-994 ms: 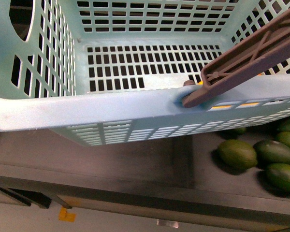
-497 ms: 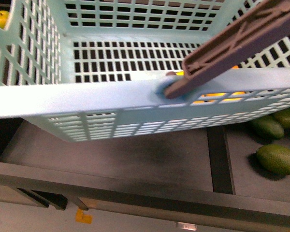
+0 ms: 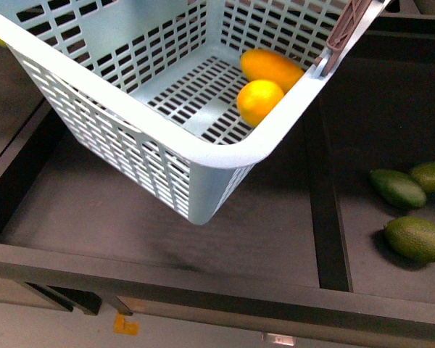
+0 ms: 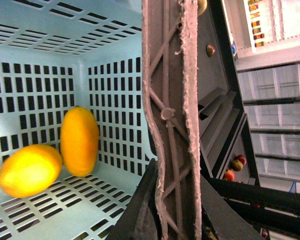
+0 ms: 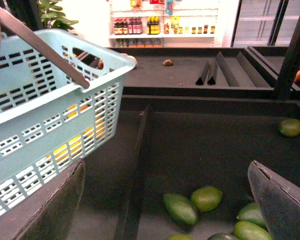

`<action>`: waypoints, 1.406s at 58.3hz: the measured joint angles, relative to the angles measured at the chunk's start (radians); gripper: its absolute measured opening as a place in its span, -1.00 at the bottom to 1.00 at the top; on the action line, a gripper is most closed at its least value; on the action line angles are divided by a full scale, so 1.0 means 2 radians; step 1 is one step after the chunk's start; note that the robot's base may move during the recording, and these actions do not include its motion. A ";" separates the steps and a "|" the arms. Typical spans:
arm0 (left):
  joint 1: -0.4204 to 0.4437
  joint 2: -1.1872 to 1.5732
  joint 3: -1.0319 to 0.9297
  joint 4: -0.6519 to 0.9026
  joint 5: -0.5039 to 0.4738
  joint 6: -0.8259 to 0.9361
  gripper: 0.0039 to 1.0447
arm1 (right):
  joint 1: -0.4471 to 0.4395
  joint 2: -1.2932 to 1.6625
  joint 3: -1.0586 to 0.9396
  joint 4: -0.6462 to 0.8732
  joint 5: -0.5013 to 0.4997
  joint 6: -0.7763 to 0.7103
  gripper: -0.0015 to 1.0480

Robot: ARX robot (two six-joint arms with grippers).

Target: Pick lemon and mango into basket

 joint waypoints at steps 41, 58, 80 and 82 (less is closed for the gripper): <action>0.084 0.268 0.240 -0.052 -0.018 -0.131 -0.86 | 0.000 0.000 0.000 0.000 0.000 0.000 0.83; 0.073 0.248 0.168 0.027 0.011 -0.104 -0.86 | 0.000 0.000 0.000 0.000 0.000 0.000 0.83; 0.069 0.099 0.012 0.026 -0.044 -0.143 0.41 | 0.000 0.000 0.000 0.000 0.000 0.000 0.83; 0.070 0.078 -0.005 0.003 -0.055 -0.146 0.55 | 0.000 0.000 0.000 0.000 0.000 0.000 0.83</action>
